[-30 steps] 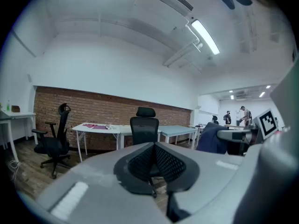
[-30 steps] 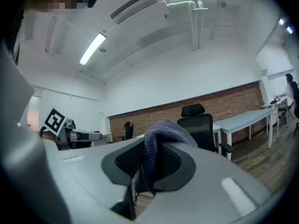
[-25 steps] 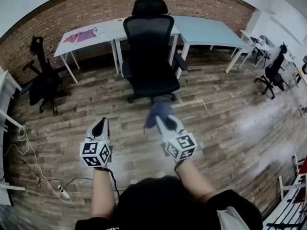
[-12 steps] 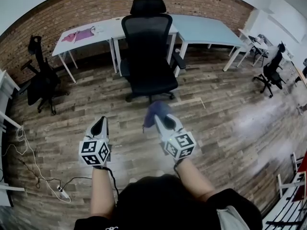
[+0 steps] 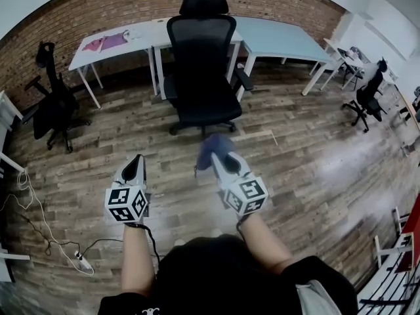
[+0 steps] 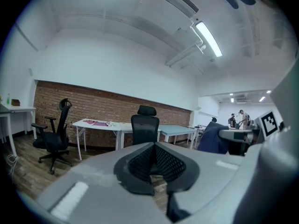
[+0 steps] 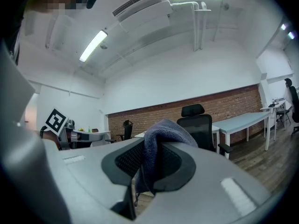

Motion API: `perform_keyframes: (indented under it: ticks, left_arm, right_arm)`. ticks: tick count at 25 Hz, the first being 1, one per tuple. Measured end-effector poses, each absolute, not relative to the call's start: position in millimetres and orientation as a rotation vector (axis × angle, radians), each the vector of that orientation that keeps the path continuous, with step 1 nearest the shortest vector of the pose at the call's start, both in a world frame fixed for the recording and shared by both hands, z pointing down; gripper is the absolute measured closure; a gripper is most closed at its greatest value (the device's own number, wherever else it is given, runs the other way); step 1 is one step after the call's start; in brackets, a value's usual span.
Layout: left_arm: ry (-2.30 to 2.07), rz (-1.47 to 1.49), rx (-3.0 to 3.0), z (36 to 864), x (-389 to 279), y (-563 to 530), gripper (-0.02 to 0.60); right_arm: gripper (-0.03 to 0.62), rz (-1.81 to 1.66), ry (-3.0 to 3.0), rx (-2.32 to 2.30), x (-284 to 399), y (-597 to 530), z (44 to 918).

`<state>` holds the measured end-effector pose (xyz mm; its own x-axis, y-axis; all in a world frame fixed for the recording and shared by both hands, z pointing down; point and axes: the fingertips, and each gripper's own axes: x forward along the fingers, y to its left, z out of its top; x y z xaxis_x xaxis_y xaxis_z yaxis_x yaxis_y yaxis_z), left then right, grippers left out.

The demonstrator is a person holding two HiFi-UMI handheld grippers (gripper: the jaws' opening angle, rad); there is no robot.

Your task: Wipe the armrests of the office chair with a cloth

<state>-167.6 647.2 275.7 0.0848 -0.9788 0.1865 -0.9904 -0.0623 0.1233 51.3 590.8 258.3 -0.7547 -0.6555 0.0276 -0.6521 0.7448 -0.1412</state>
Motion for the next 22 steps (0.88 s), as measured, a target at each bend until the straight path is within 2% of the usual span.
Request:
perform_keyframes:
  ticks: [22]
  left_arm:
    - [-1.895,0.068,2.192,302,-244,644,0.575]
  right_arm:
    - [0.523,-0.139,2.891,-1.228,-13,595,269]
